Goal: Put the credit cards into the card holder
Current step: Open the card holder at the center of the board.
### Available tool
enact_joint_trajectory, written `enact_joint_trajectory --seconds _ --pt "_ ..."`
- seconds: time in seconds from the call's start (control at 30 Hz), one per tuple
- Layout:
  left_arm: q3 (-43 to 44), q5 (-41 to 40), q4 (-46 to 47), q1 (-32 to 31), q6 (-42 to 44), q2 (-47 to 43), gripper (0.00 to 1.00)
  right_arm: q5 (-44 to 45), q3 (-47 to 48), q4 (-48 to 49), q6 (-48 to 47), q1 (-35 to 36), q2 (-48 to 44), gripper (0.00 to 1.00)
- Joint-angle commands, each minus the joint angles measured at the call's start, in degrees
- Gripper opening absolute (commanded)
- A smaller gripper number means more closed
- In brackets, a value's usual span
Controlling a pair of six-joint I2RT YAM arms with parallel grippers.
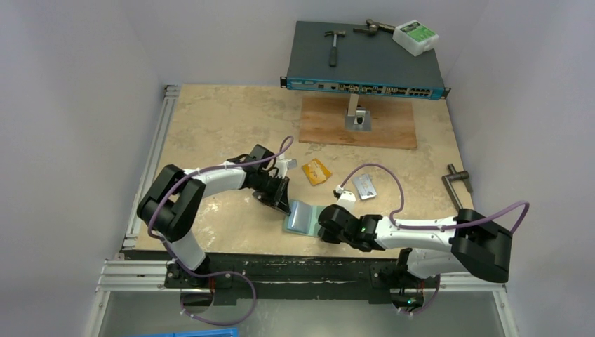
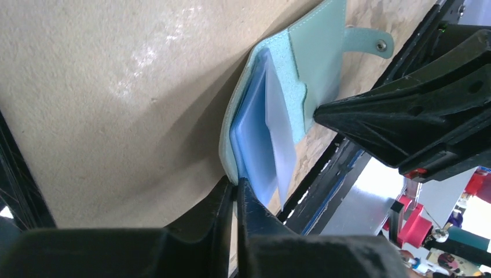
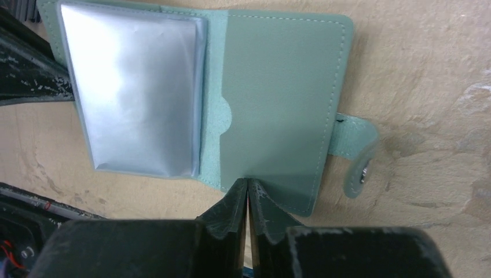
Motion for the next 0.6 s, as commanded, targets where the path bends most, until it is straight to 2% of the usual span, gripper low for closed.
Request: enact_joint_trajectory --seconds 0.0,0.1,0.2,0.3,0.43,0.57 --pt "2.4 4.6 2.7 -0.4 -1.6 -1.2 0.0 -2.5 -2.6 -3.3 -0.8 -0.2 0.7 0.16" --pt "2.8 5.0 2.0 -0.5 -1.6 -2.1 0.0 -2.5 -2.7 -3.4 -1.7 -1.0 -1.8 0.35" --pt "3.6 3.9 -0.2 -0.7 -1.3 -3.8 0.0 -1.9 -1.7 -4.5 -2.9 -1.9 -5.5 0.48" --pt "4.2 -0.1 -2.7 -1.6 -1.2 -5.8 0.0 -1.7 -0.3 -5.1 -4.5 -3.2 -8.5 0.54" --pt "5.2 -1.7 -5.4 -2.6 -1.7 -7.1 0.0 -2.7 2.0 -4.5 -7.0 -5.4 -9.8 0.59" --pt "7.1 -4.9 -8.0 -2.9 -2.4 -7.4 0.0 -2.8 5.8 -3.5 -9.5 -5.5 -8.7 0.71"
